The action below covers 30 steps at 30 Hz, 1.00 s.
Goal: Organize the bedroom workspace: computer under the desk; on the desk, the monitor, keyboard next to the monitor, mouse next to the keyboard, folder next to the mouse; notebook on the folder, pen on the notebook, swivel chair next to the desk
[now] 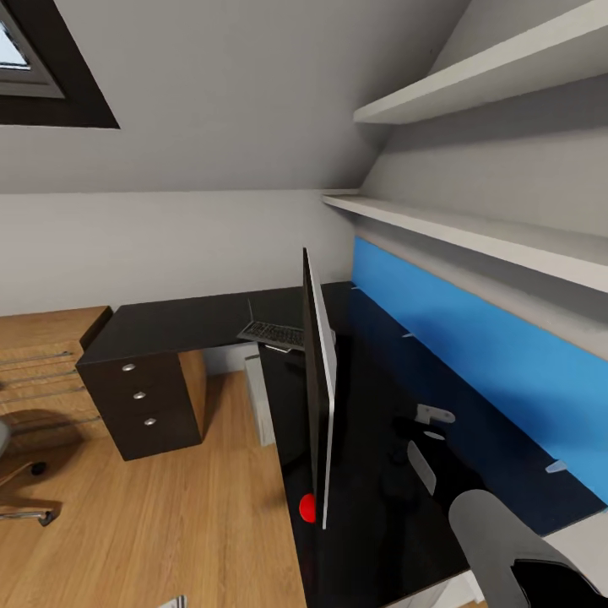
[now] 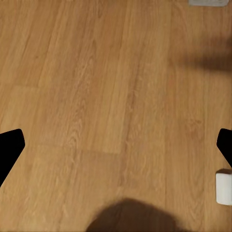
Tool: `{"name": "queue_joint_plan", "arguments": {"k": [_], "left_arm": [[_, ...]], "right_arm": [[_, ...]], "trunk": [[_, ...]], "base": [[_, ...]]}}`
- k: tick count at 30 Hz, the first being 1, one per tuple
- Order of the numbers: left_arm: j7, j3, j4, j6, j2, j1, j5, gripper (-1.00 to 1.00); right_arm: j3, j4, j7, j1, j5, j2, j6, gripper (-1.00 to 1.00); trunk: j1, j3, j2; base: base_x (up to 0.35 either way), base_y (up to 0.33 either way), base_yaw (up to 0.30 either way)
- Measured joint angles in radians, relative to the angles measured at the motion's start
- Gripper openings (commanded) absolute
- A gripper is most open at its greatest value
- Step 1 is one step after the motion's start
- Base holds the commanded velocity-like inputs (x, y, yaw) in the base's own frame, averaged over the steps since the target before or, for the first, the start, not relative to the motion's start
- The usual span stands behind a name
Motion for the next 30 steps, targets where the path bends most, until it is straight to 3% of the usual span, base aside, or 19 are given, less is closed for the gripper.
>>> {"name": "queue_joint_plan", "arguments": {"k": [4,10,19,25,27,30], "left_arm": [[0.0,0.0,0.0,0.0,0.0,0.0,0.0,1.0],[-0.001,0.0,0.0,0.0,0.0,0.0,0.0,1.0],[-0.001,0.0,-0.002,-0.002,0.001,0.0,0.0,1.0],[-0.001,0.0,-0.006,-0.003,0.0,0.0,0.0,1.0],[-0.001,0.0,-0.006,-0.003,0.0,0.0,0.0,1.0],[-0.001,-0.001,-0.006,-0.003,0.0,0.0,0.0,1.0]], "right_arm": [[-0.027,0.0,0.0,0.0,-0.027,0.0,0.003,1.0],[-0.074,0.0,-0.005,0.0,-0.101,0.001,0.009,1.0],[-0.091,-0.003,-0.063,0.0,-0.226,0.005,0.021,1.0],[-0.085,-0.011,-0.149,0.0,-0.238,0.008,0.079,1.0],[-0.082,-0.038,-0.188,0.0,-0.237,0.011,0.136,1.0],[-0.081,-0.065,-0.204,0.0,-0.235,0.012,0.163,1.0]], "trunk": [[0.0,0.0,0.0],[0.0,0.0,0.0],[0.0,0.0,0.0],[0.0,0.0,0.0],[0.0,0.0,0.0],[0.0,0.0,0.0]], "base": [[0.01,0.0,0.0],[0.003,0.0,0.0],[0.0,0.0,0.0],[0.0,0.0,0.0],[0.0,0.0,0.0],[0.0,0.0,0.0]]}}
